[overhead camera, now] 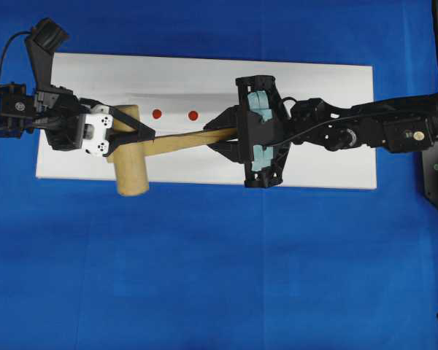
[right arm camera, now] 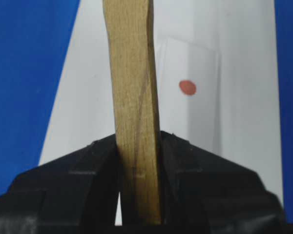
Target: Hit the mark with a hammer.
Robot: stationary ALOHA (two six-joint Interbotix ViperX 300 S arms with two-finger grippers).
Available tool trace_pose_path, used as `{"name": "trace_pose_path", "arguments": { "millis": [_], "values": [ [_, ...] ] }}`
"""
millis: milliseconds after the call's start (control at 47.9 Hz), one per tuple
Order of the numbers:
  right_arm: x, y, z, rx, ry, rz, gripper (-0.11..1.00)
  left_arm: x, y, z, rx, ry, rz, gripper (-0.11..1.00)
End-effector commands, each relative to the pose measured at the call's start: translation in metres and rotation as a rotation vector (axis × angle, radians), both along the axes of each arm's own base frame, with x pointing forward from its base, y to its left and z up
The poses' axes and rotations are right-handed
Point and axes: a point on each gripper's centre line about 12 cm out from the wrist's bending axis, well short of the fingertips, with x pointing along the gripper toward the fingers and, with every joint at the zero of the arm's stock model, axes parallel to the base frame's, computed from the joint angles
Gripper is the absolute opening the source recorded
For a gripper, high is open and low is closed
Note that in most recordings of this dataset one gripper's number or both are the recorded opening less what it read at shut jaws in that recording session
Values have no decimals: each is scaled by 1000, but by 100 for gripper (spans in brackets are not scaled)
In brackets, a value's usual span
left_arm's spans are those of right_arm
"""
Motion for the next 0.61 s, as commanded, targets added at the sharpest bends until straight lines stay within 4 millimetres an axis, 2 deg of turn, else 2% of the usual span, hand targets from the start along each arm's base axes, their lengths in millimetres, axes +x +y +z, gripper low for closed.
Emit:
{"name": "trace_pose_path", "arguments": {
  "millis": [0,42,104,313,585],
  "values": [
    [5,-2,14,12,-43,-19,9,6,0,13,6,-38,-4,64],
    [5,-2,14,13,-42,-19,9,6,0,12,5,-32,-4,76],
    [5,-2,15,16,-45,-19,9,6,0,12,9,-29,-6,85],
    [-1,0,19,29,-55,-24,9,-1,-1,9,13,4,-9,82],
    [-31,5,22,57,-56,-33,9,-26,-2,9,13,7,-10,82]
  ]
}}
